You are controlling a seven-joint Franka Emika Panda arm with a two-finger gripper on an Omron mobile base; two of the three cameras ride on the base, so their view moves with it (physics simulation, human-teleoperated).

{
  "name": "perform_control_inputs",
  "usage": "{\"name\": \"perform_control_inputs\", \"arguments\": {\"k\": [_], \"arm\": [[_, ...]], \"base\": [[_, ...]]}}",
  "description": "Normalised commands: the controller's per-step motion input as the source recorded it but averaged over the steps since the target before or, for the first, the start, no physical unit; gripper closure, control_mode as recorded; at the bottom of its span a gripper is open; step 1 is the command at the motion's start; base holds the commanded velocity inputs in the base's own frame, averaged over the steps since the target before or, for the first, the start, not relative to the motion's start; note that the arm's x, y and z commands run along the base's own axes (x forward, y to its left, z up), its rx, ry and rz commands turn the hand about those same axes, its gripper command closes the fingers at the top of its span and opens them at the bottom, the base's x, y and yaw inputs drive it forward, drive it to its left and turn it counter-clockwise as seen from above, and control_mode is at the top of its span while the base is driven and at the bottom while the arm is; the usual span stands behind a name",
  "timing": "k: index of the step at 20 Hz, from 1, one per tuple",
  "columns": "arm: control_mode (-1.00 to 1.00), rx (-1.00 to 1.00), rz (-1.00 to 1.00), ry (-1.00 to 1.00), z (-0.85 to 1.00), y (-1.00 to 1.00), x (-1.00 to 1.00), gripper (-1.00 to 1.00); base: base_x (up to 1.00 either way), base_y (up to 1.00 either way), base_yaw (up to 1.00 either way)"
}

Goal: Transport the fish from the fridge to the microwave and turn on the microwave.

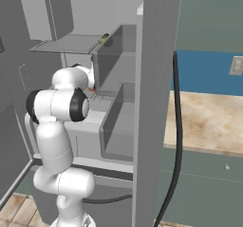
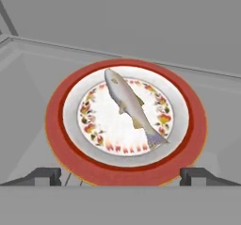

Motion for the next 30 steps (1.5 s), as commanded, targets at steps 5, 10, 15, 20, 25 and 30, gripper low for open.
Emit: {"name": "perform_control_inputs", "arguments": {"k": [5,10,15,20,25,30], "arm": [[-1.0,0.0,0.0,0.0,-0.13,0.06,0.21,-1.0],[-1.0,0.0,0.0,0.0,-0.19,0.05,0.24,-1.0],[-1.0,0.0,0.0,0.0,-0.17,0.06,0.2,-1.0],[-1.0,0.0,0.0,0.03,-0.08,0.08,0.22,-1.0],[-1.0,0.0,0.0,0.03,-0.03,0.03,0.21,-1.0],[-1.0,0.0,0.0,0.01,-0.02,0.01,0.21,-1.0]], "base": [[0.0,0.0,0.0],[0.0,0.0,0.0],[0.0,0.0,0.0],[0.0,0.0,0.0],[0.0,0.0,0.0],[0.0,0.0,0.0]]}}
